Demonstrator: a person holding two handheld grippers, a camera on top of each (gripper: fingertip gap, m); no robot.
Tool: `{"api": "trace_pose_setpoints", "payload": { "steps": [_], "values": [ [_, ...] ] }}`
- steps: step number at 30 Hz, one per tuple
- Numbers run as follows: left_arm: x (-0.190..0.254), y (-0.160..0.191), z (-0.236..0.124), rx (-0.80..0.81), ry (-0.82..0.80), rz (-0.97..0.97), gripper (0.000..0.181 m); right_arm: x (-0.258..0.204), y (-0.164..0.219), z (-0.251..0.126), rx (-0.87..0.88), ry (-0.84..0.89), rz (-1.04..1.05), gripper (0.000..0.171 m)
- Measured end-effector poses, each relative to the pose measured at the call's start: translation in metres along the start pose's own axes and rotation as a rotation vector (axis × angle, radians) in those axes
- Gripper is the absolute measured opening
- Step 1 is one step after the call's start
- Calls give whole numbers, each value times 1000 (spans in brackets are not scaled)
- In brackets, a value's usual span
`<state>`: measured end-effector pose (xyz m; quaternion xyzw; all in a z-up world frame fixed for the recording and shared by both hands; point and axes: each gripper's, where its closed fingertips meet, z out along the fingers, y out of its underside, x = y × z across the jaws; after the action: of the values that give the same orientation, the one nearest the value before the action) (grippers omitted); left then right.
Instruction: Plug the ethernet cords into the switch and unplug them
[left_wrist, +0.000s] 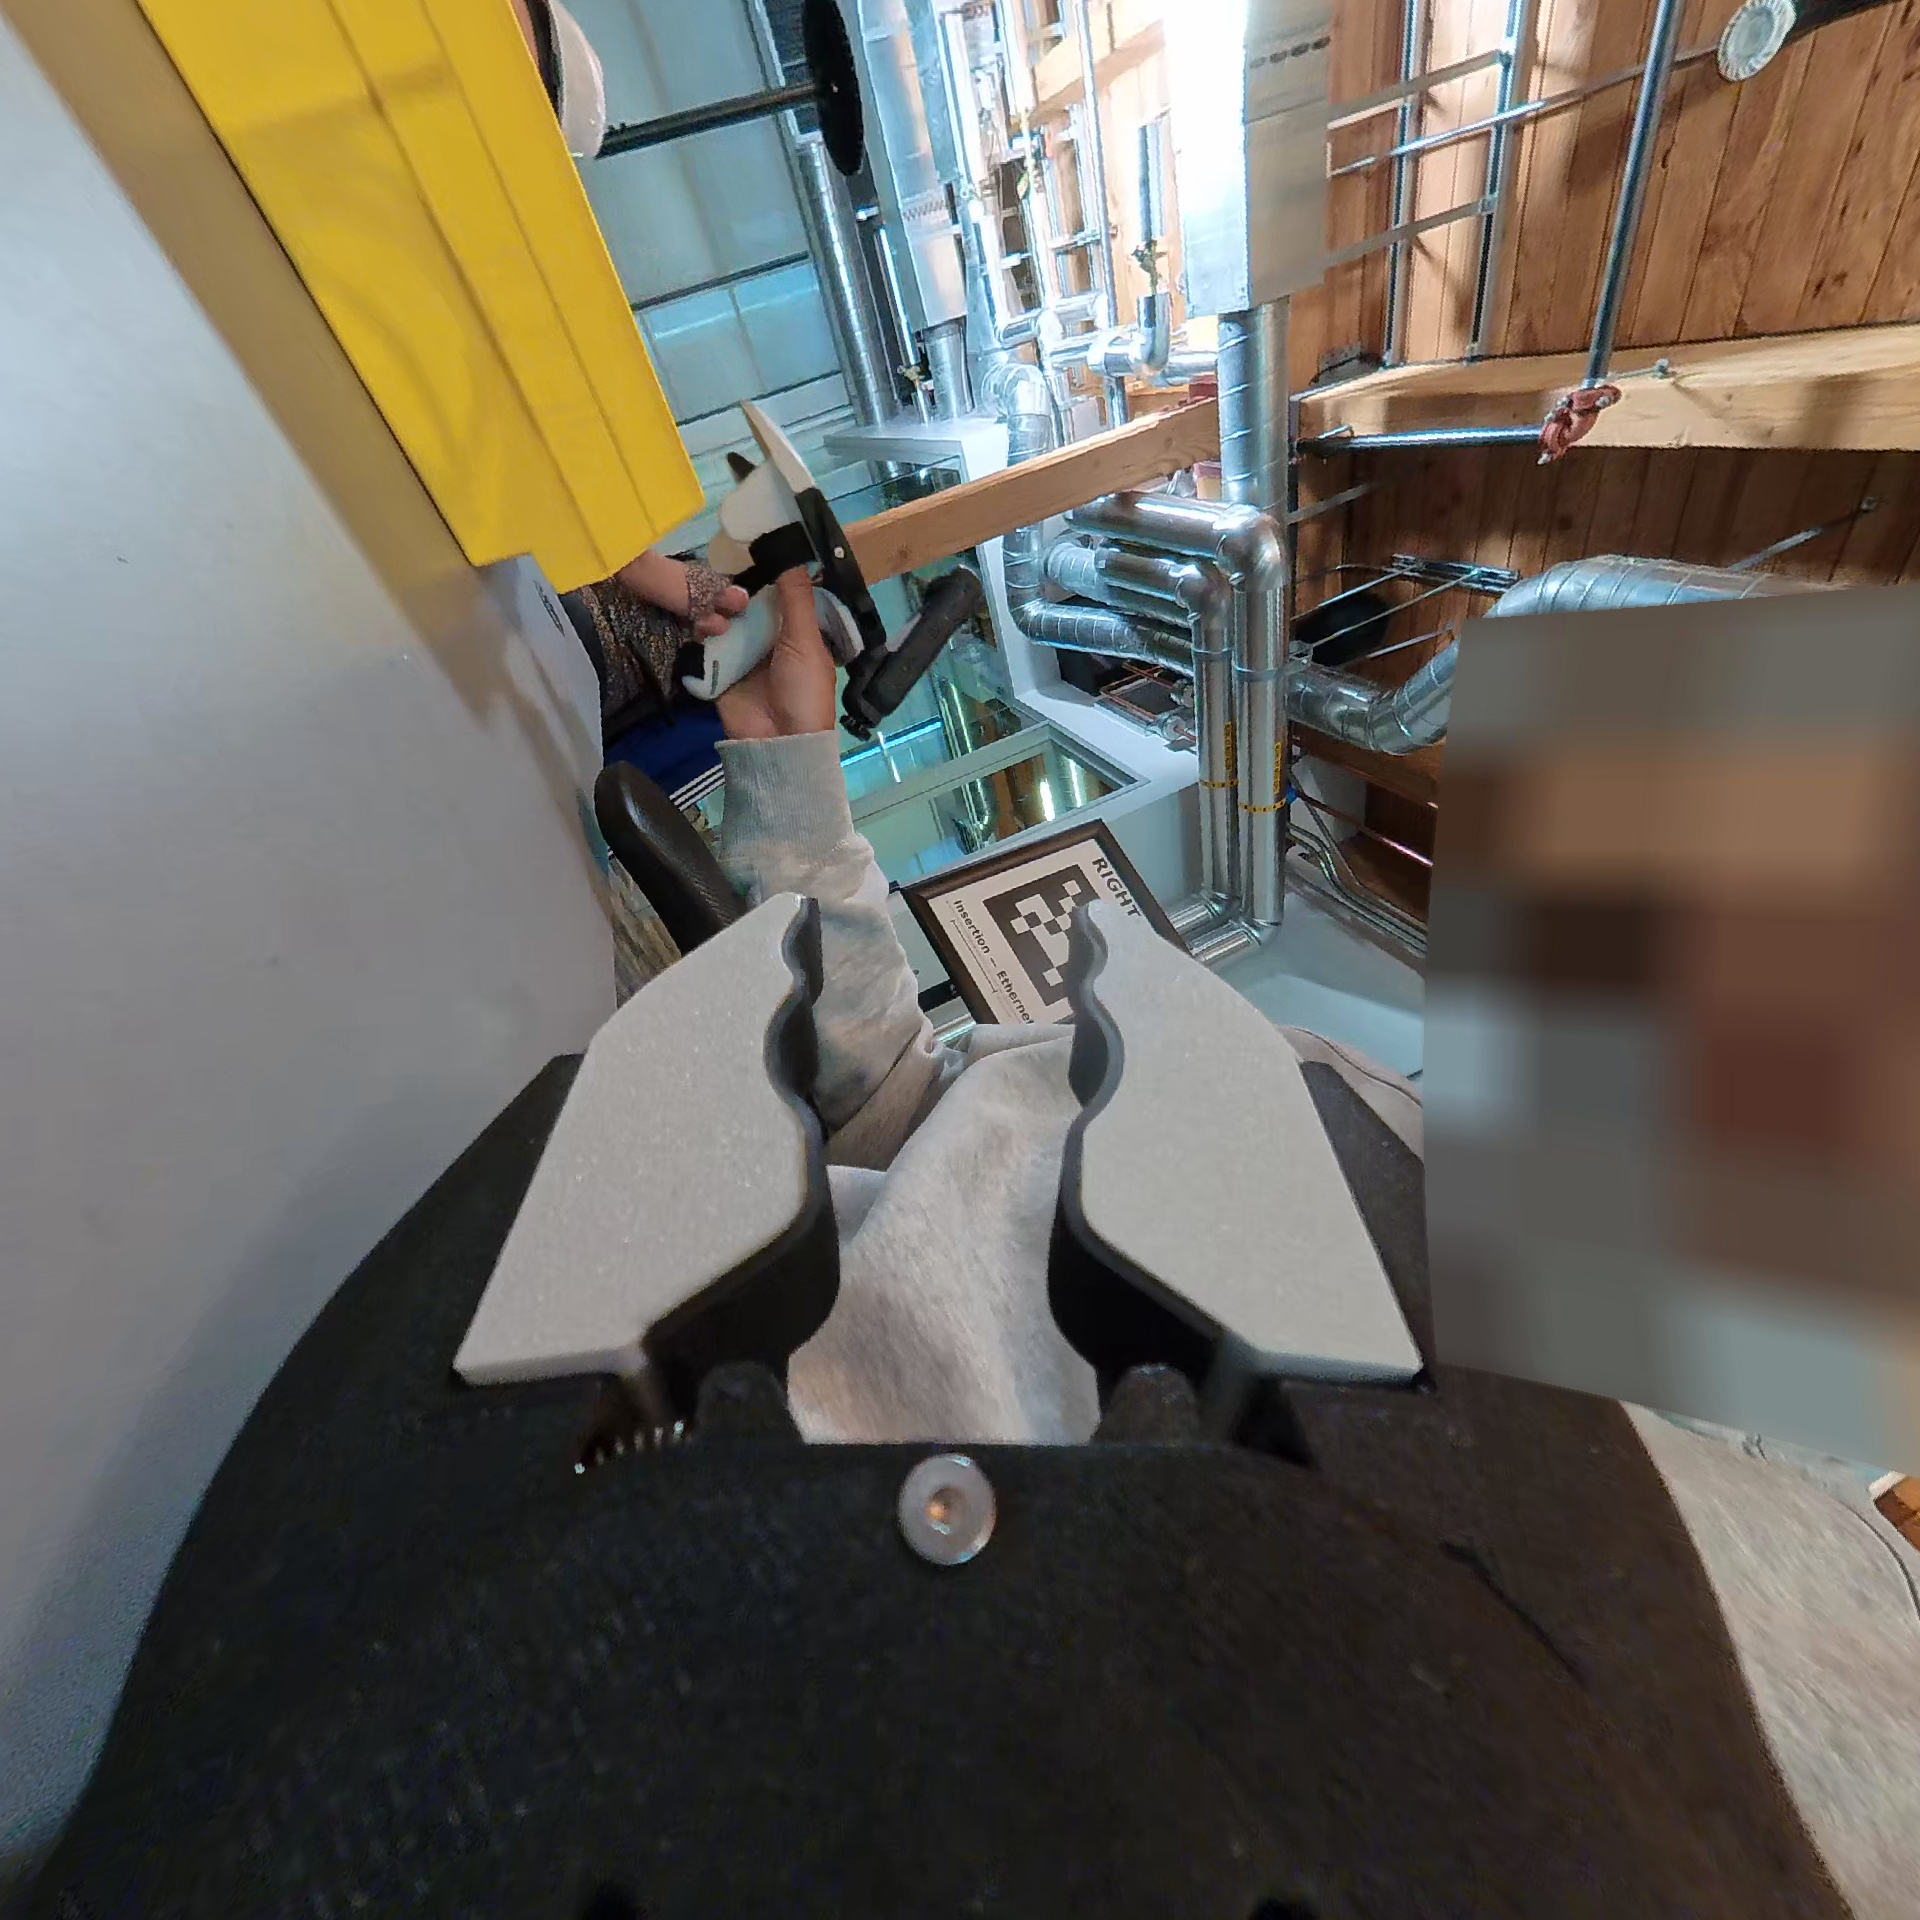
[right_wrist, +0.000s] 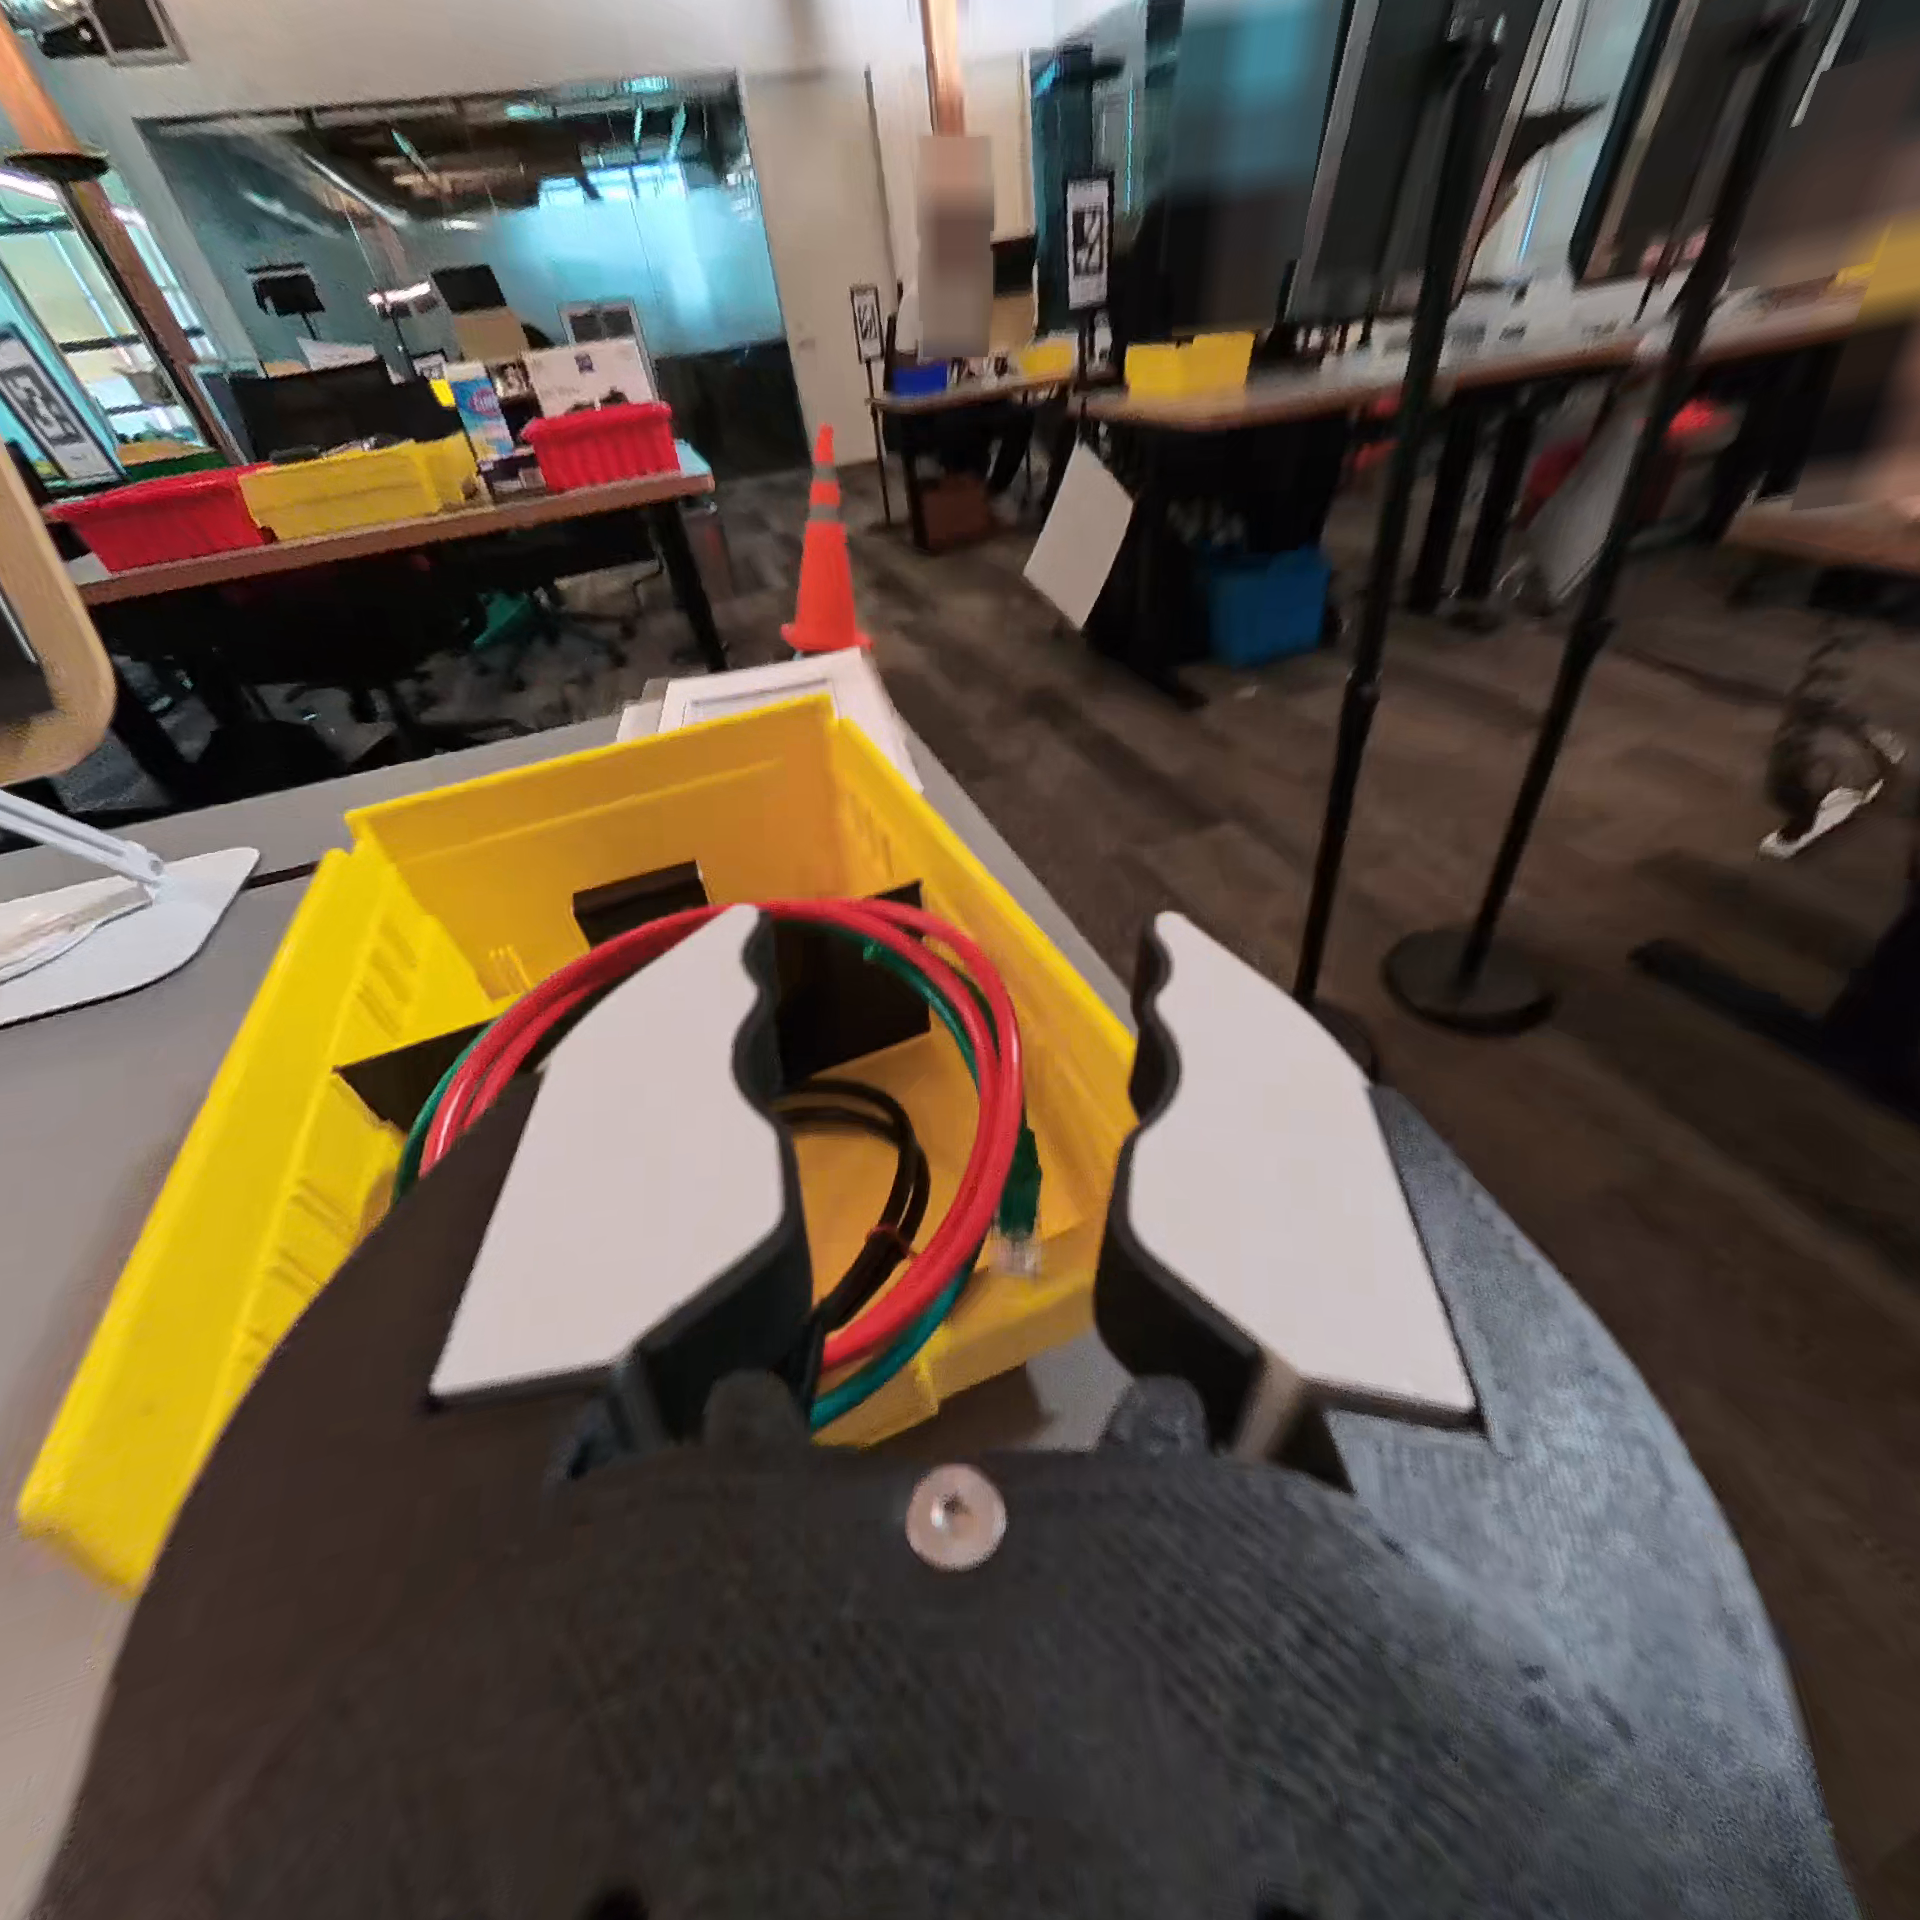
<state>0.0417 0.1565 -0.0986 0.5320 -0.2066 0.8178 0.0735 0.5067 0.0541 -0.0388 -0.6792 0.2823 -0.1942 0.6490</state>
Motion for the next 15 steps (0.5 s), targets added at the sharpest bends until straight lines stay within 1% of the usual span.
{"api": "trace_pose_setpoints", "payload": {
  "steps": [2,5,12,15],
  "values": [
    [0,-1,0,2,5,-5,45,-2,-7,-3,24,3,-28,66],
    [1,1,0,-3,5,-4,45,-5,-3,-2,16,-6,-46,66],
    [1,3,1,-13,5,-2,45,1,-3,-4,27,-10,-3,64],
    [1,3,1,-13,6,-4,45,9,4,-4,-6,-8,23,61]
  ]
}}
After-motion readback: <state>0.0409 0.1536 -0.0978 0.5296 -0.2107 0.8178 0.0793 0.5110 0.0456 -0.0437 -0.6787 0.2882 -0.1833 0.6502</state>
